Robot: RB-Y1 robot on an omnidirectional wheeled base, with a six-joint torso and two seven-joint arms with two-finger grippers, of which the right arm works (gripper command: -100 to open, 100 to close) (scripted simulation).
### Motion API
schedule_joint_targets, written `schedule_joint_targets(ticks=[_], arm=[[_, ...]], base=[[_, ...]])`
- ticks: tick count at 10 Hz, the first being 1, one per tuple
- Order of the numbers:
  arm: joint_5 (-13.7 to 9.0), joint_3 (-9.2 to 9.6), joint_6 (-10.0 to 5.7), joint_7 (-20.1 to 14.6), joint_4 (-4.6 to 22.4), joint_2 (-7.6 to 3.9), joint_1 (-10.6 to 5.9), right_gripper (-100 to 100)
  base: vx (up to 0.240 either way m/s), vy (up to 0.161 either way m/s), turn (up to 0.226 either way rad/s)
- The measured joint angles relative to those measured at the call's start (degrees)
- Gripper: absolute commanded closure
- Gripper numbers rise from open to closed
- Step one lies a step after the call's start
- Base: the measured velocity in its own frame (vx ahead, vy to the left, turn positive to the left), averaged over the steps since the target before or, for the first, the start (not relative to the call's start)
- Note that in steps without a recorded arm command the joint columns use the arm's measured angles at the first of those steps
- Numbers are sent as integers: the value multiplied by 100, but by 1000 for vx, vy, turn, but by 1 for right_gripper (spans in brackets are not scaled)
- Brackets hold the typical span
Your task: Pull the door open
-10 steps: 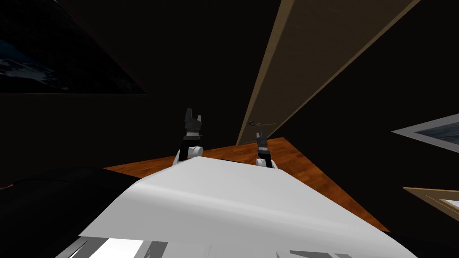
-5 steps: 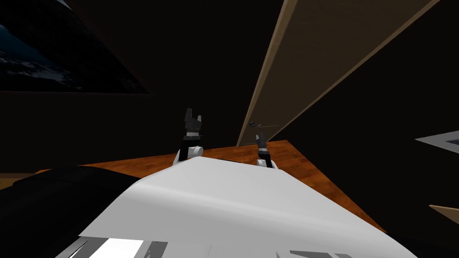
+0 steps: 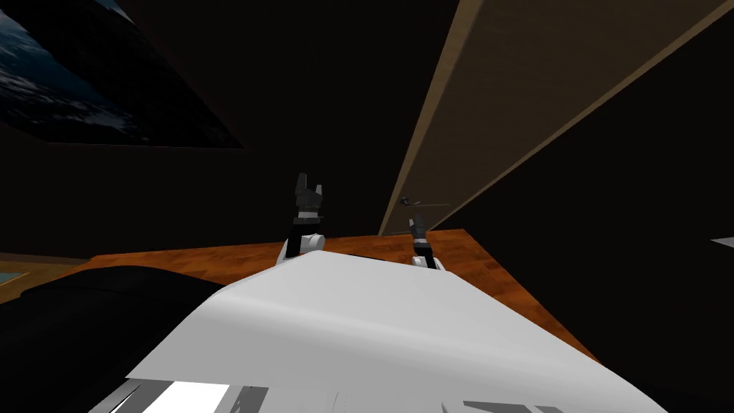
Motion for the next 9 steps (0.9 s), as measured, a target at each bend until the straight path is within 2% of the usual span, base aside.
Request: schedule_joint_targets(ticks=[5, 6, 7, 9], arm=[[-83, -8, -81, -203, 741, -219, -243, -100], [-98, -5, -122, -234, 979, -251, -342, -100], [-130, -9, -120, -305, 1147, -340, -418, -100], [-159, -7, -115, -375, 1381, -409, -471, -100]], base=[[26, -59, 104], [40, -94, 234], [33, -91, 56], [23, -63, 64]])
